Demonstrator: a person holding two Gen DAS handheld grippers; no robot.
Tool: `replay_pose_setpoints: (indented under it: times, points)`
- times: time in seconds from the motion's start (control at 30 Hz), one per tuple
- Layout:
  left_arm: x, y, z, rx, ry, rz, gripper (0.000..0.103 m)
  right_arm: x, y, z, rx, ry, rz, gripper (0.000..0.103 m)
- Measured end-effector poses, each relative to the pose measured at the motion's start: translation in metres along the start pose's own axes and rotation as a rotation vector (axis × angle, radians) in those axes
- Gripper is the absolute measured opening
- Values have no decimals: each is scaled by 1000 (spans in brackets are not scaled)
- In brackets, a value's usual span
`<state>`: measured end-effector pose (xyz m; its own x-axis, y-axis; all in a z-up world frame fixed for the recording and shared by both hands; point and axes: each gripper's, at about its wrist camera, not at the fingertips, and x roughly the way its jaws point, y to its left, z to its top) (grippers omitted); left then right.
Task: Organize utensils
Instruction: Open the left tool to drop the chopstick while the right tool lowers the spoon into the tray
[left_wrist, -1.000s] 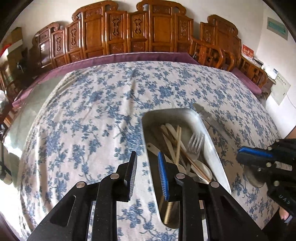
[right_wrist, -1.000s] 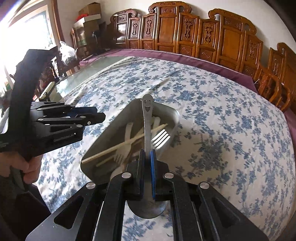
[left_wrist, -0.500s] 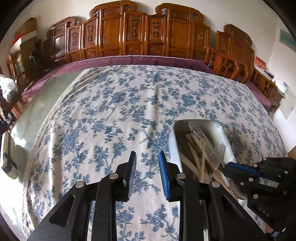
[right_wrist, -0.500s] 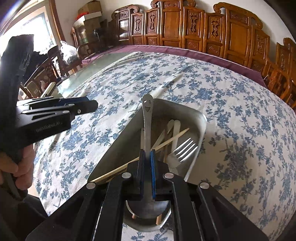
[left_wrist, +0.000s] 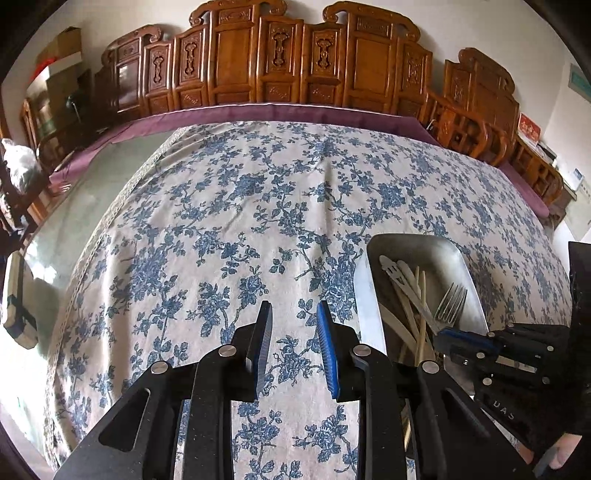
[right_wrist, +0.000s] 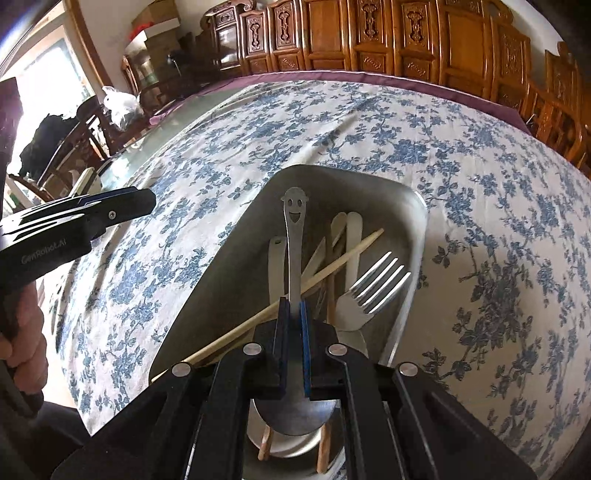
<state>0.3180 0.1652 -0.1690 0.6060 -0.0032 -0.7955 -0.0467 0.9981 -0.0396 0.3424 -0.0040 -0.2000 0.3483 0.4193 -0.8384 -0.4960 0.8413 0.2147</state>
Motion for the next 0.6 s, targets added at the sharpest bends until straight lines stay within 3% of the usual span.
replay_pose_setpoints:
  times: [0.3, 0.6]
  points:
    - [0, -1, 0, 4, 2, 0, 23, -2, 13, 1, 5, -3, 103, 9]
    - [1, -3, -2, 11, 4, 3, 23, -19, 15, 2, -33, -57, 93, 8]
